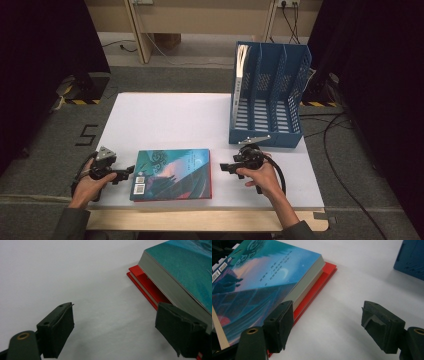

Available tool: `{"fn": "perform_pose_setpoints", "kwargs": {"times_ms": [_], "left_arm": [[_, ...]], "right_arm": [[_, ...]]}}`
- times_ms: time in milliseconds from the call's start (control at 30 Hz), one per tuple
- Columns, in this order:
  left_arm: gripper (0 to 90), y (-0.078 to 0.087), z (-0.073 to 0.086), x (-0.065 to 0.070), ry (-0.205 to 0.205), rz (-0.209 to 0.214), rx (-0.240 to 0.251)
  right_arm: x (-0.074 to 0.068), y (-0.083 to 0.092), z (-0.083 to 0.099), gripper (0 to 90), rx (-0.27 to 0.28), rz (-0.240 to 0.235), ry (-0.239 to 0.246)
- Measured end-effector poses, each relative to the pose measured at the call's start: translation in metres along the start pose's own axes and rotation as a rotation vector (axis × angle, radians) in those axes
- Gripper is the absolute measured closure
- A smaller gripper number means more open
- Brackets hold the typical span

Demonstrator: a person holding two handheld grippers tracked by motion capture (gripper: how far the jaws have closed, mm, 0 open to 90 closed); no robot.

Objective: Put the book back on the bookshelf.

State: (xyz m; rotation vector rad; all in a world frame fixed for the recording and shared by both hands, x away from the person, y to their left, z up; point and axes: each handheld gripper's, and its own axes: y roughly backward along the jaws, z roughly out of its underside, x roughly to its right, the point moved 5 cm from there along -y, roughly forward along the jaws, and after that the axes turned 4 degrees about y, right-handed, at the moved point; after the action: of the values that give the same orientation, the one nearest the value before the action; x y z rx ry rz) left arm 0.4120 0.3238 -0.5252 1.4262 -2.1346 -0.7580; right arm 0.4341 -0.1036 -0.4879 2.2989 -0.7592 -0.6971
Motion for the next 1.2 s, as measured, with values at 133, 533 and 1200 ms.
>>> {"fn": "perform_pose_setpoints", "kwargs": {"times_ms": [133, 533, 1200], "left_arm": [[15.5, 0.002, -0.003, 0.006, -0.012, 0.022, 0.004], [28.5, 0.007, -0.005, 0.015, -0.044, 0.012, -0.015], [56.6, 0.015, -0.011, 0.034, -0.138, -0.056, -0.037]], "right_arm": [[-0.004, -0.004, 0.001, 26.8, -0.01, -0.009, 0.003], [-0.012, -0.011, 0.002, 26.8, -0.022, -0.048, 0.009], [-0.021, -0.024, 0.002, 26.8, -0.04, -0.102, 0.006]]}}
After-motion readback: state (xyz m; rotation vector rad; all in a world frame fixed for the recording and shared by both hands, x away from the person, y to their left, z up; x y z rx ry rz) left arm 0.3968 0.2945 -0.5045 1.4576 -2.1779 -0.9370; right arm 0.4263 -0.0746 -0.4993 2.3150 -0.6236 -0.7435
